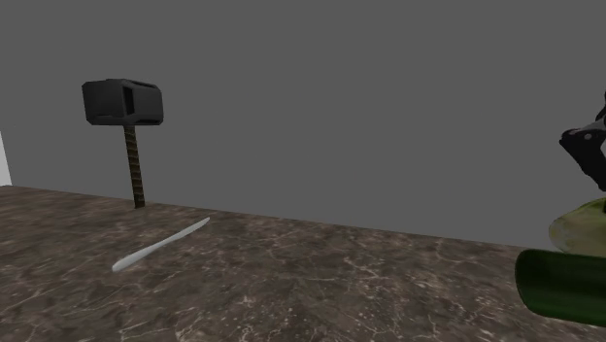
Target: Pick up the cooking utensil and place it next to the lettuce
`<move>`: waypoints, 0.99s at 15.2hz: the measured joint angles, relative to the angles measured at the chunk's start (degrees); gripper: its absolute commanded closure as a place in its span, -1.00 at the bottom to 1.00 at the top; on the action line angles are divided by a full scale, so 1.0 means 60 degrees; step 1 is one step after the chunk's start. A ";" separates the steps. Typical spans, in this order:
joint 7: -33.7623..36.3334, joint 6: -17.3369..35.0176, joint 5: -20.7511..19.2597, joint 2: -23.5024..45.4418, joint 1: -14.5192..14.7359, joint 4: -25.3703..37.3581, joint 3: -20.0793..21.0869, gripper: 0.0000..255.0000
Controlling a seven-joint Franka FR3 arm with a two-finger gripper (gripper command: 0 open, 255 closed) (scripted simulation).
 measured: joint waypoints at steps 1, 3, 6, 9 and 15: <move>-0.0001 0.0149 0.0008 0.0013 0.0001 -0.0139 -0.0001 1.00; -0.0001 0.0392 0.0035 0.0053 0.0007 -0.0351 -0.0001 1.00; -0.0082 0.0777 0.0110 0.0159 -0.0008 -0.0654 -0.0033 1.00; -0.0177 0.1130 0.0219 0.0304 -0.0021 -0.0898 -0.0065 1.00; -0.0408 0.1864 0.0514 0.0674 -0.0046 -0.1355 -0.0111 1.00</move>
